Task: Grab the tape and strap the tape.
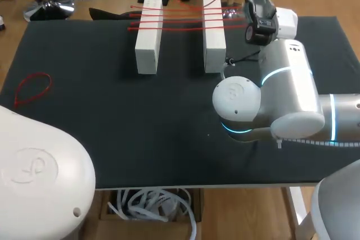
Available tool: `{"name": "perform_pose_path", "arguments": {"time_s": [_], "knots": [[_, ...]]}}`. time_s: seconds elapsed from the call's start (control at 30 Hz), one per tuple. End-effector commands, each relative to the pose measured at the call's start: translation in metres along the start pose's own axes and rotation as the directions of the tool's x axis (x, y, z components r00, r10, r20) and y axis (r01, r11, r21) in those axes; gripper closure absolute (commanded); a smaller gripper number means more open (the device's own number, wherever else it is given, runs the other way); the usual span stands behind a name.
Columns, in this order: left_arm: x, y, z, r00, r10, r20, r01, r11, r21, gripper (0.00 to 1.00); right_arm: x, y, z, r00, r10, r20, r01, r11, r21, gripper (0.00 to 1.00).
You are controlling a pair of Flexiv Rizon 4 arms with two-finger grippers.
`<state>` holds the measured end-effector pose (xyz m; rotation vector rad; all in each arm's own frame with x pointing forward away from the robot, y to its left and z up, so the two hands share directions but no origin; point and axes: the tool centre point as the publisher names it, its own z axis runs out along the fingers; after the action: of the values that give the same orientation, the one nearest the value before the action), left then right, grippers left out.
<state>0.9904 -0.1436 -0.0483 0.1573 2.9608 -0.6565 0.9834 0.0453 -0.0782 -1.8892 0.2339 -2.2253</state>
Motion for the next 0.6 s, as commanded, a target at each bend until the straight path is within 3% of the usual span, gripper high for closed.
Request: {"name": "perform_pose_path", "arguments": {"time_s": [0.03, 0.2, 0.3, 0.37, 0.47, 0.6], "knots": [[0.000, 0.000, -0.001, 1.000, -0.001, -0.001, 0.001, 1.000, -0.003, 1.00, 0.002, -0.001, 0.000, 1.000, -0.002, 0.006, 0.002, 1.000, -0.003, 1.00], [0.000, 0.000, -0.001, 1.000, -0.001, -0.001, 0.001, 1.000, -0.003, 1.00, 0.004, 0.000, 0.001, 1.000, -0.021, -0.002, 0.021, 1.000, -0.005, 1.00], [0.000, 0.000, -0.001, 1.000, -0.001, -0.001, 0.001, 1.000, -0.003, 1.00, 0.005, 0.004, 0.001, 0.986, -0.168, 0.018, 0.168, 0.986, 0.018, 1.00], [0.000, 0.000, -0.001, 1.000, -0.001, -0.001, 0.001, 1.000, -0.003, 1.00, 0.007, 0.006, -0.001, 0.955, -0.297, 0.010, 0.296, 0.953, 0.062, 1.00], [0.000, 0.000, -0.001, 1.000, -0.001, -0.001, 0.001, 1.000, -0.003, 1.00, 0.013, 0.008, -0.002, 0.913, -0.408, -0.001, 0.407, 0.909, 0.087, 1.00], [0.000, 0.000, -0.001, 1.000, -0.001, -0.001, 0.001, 1.000, -0.003, 1.00, 0.024, 0.006, -0.004, 0.819, -0.572, -0.031, 0.569, 0.806, 0.160, 1.00]]}}
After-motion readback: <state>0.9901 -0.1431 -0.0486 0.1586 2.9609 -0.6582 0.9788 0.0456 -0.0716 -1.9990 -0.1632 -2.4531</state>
